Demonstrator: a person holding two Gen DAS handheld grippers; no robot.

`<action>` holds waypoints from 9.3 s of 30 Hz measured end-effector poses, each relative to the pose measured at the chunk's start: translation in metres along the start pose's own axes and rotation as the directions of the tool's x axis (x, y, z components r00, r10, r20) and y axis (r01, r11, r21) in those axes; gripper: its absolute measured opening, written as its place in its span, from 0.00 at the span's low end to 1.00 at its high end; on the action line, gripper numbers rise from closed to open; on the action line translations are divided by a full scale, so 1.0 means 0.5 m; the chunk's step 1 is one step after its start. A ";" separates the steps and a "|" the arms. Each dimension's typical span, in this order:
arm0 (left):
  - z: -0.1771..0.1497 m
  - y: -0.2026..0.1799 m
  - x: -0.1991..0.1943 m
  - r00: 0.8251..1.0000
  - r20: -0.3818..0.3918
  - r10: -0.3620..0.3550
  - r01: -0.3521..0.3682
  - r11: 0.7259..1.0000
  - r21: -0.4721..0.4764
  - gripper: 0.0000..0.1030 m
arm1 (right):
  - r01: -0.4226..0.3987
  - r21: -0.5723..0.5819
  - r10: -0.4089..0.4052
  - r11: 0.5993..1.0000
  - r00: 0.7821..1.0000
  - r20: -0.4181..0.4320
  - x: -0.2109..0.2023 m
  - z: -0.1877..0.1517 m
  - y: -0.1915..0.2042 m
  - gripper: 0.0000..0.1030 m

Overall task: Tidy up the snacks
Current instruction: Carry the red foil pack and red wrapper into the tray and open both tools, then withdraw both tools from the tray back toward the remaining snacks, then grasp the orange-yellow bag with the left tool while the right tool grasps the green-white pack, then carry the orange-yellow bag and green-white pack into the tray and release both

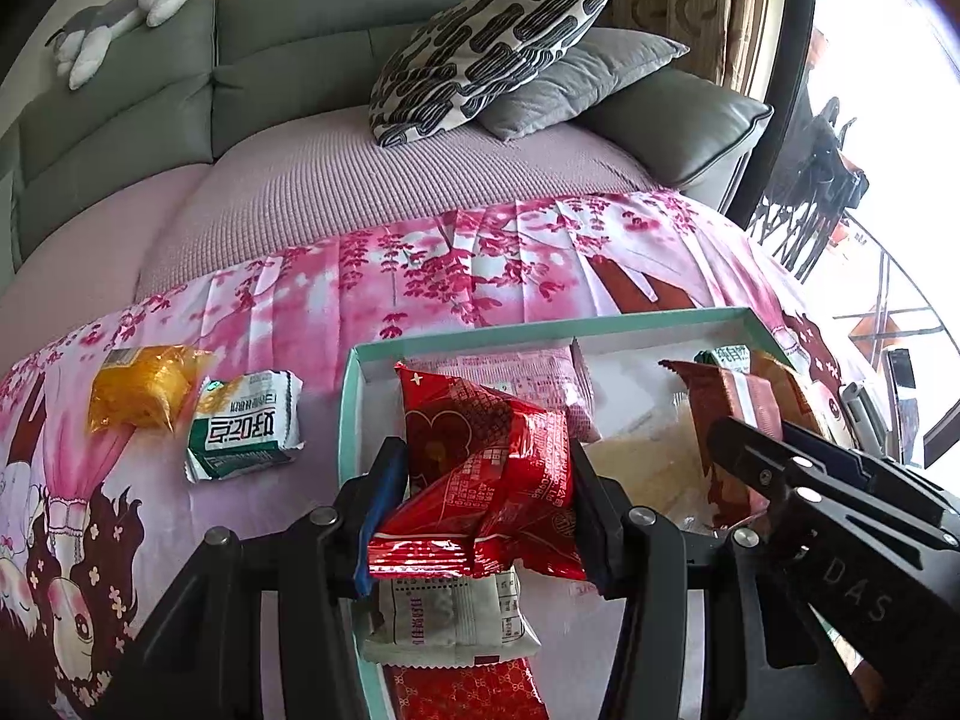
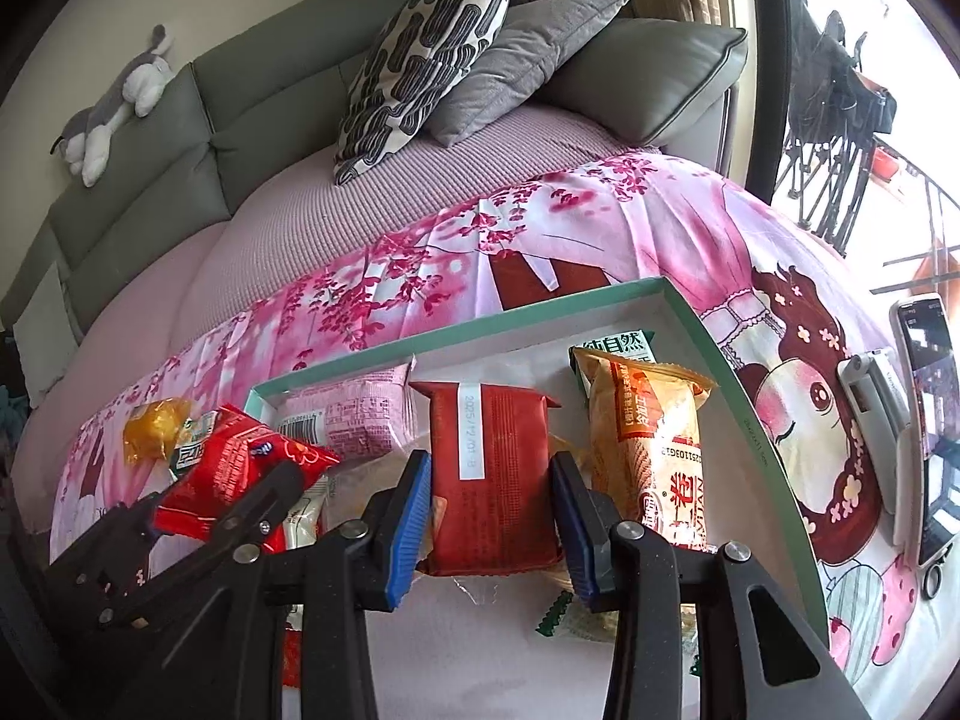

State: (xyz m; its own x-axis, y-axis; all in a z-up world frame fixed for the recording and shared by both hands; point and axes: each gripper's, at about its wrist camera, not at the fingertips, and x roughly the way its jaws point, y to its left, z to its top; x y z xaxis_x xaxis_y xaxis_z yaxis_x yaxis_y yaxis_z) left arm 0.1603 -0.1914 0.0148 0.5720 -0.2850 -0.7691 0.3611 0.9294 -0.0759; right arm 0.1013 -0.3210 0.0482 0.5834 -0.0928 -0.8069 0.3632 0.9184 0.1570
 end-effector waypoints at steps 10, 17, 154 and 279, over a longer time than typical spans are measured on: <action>0.000 0.005 -0.004 1.000 -0.014 -0.014 0.014 1.000 -0.019 0.52 | 0.018 0.007 -0.018 1.000 1.000 0.008 -0.006 0.004 -0.004 0.51; 0.012 0.007 -0.038 1.000 0.015 -0.019 0.019 1.000 -0.017 0.59 | 0.017 0.010 -0.017 1.000 1.000 0.026 -0.021 0.008 -0.005 0.53; 0.036 0.535 0.091 0.994 -0.061 0.088 -0.105 0.922 -0.372 0.92 | -0.113 -0.343 0.084 0.933 0.991 -0.100 0.238 -0.045 0.466 0.71; -0.109 0.103 -0.156 0.989 -0.131 -0.067 0.040 0.978 -0.203 0.81 | 0.038 -0.084 -0.049 0.996 0.990 -0.133 -0.073 -0.095 0.037 0.78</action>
State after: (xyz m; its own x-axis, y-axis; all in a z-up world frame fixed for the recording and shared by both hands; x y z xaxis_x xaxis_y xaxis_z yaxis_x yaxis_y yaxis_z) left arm 0.0942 -0.1085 0.0363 0.4452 -0.3139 -0.8386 0.2269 0.9455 -0.2335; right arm 0.0523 -0.2826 0.0537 0.4634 -0.0861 -0.8820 0.3232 0.9431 0.0777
